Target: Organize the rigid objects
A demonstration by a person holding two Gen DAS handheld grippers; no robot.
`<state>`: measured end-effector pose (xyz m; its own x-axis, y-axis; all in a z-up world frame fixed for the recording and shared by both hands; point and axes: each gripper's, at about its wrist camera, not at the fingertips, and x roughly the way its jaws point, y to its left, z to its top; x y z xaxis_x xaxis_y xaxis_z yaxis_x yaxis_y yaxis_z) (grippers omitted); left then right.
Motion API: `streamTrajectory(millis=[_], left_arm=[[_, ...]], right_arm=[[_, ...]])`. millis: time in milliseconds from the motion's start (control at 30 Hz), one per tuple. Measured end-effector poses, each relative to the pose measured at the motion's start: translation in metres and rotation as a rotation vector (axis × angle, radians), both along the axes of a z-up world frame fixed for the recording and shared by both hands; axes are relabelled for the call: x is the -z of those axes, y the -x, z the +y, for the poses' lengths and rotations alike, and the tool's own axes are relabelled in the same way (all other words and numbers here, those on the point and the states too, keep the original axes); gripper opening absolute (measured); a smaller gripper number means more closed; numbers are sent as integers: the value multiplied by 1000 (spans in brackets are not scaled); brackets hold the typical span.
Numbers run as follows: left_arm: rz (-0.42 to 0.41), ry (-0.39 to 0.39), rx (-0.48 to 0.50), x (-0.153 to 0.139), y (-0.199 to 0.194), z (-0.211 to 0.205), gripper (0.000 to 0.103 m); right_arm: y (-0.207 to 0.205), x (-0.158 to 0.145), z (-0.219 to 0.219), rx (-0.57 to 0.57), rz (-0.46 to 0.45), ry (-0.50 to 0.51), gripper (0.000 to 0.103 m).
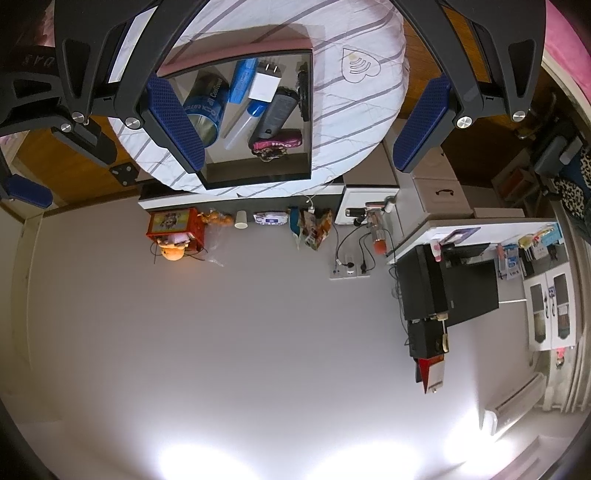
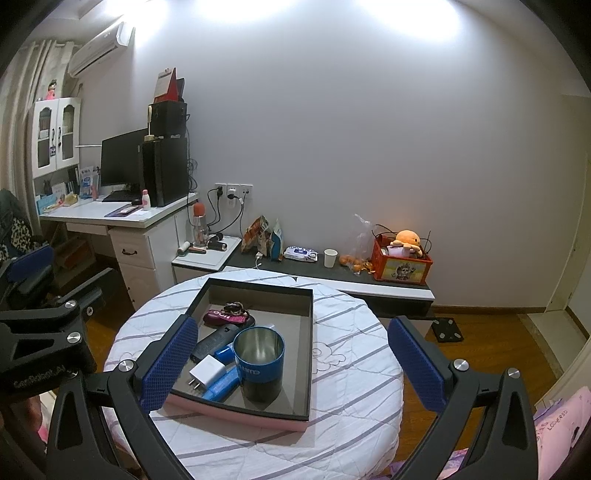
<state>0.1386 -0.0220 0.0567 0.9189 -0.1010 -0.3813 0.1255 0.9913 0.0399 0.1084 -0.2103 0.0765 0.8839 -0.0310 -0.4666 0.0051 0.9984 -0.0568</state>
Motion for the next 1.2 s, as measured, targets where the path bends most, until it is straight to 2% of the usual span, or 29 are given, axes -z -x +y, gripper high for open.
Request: streamTrajectory(millis=[633, 1200], left_arm=[[23, -51, 4, 5, -6, -26, 103], [48, -68, -15, 10, -11, -24, 103]], right_arm=[[-5, 10, -27, 15, 14, -44, 103], [-15, 19, -30, 0, 40, -49, 103]])
